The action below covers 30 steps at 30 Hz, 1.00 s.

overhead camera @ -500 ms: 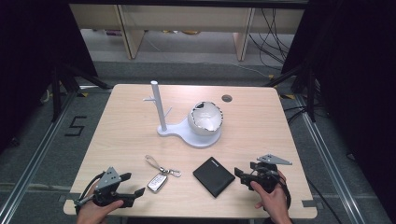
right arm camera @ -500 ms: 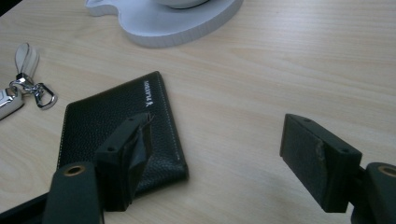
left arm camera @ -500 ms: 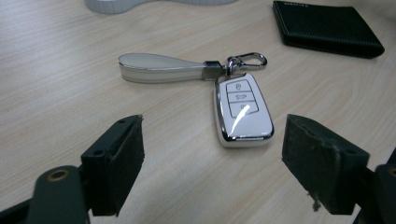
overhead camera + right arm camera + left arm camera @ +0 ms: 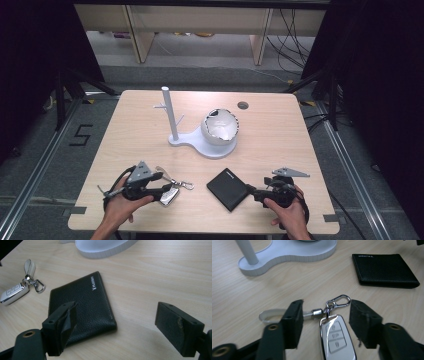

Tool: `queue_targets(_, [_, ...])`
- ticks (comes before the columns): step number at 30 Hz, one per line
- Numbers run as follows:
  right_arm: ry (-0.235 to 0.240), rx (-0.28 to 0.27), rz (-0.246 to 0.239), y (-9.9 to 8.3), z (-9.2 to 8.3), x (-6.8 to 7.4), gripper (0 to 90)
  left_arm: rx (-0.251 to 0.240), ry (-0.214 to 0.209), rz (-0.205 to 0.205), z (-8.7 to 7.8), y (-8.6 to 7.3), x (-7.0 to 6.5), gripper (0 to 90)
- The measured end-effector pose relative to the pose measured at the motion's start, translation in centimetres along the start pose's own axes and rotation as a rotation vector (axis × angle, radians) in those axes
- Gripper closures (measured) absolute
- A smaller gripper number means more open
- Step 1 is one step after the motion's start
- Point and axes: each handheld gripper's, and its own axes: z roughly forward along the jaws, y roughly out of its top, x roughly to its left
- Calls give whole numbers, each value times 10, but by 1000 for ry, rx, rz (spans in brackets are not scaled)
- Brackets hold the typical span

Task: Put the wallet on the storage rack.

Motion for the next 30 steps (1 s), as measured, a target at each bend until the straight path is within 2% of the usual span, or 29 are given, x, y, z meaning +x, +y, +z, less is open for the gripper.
queue_targets(1, [2,4,-12,0,-1,0,173,12,3,12,5,5,-1,580])
queue_targets(3, [12,10,2,-1,0,1,174,28,-10,41,15,14,-5,623])
queue_targets(4, [2,12,1,-1,0,1,177,35,-4,77,24,24,-9,650])
queue_targets(6, [5,15,5,-1,1,2,178,33,-8,85,29,29,-11,685])
queue_targets(7, [15,16,46,-2,1,6,178,45,-7,98,35,34,-12,685])
queue_targets(10, [49,28,46,-2,3,10,181,71,-19,130,50,45,-19,731])
queue_targets(11, [51,31,10,-2,3,8,194,100,-21,160,62,52,-24,759])
queue_targets(12, [51,31,10,-2,3,8,194,100,-21,160,62,52,-24,776])
queue_targets(13, [54,39,10,-3,4,10,198,105,-46,160,72,58,-27,789])
queue_targets(15, [39,37,4,-4,5,10,200,108,-49,160,77,60,-29,798])
queue_targets(16, [58,41,7,-5,5,10,199,117,-50,175,81,62,-31,807])
queue_targets(17, [52,52,11,-7,5,11,202,128,-64,184,86,64,-32,814])
queue_targets(19, [55,63,55,-9,5,14,202,149,-74,189,98,66,-36,817])
queue_targets(23, [41,53,25,-12,4,11,204,166,-91,196,109,69,-37,825])
queue_targets(25, [36,49,30,-15,3,11,205,171,-94,200,115,70,-38,826])
queue_targets(26, [27,57,51,-17,0,11,207,182,-97,206,119,71,-37,826])
queue_targets(30, [38,49,66,-21,-4,10,210,198,-104,216,123,71,-36,830])
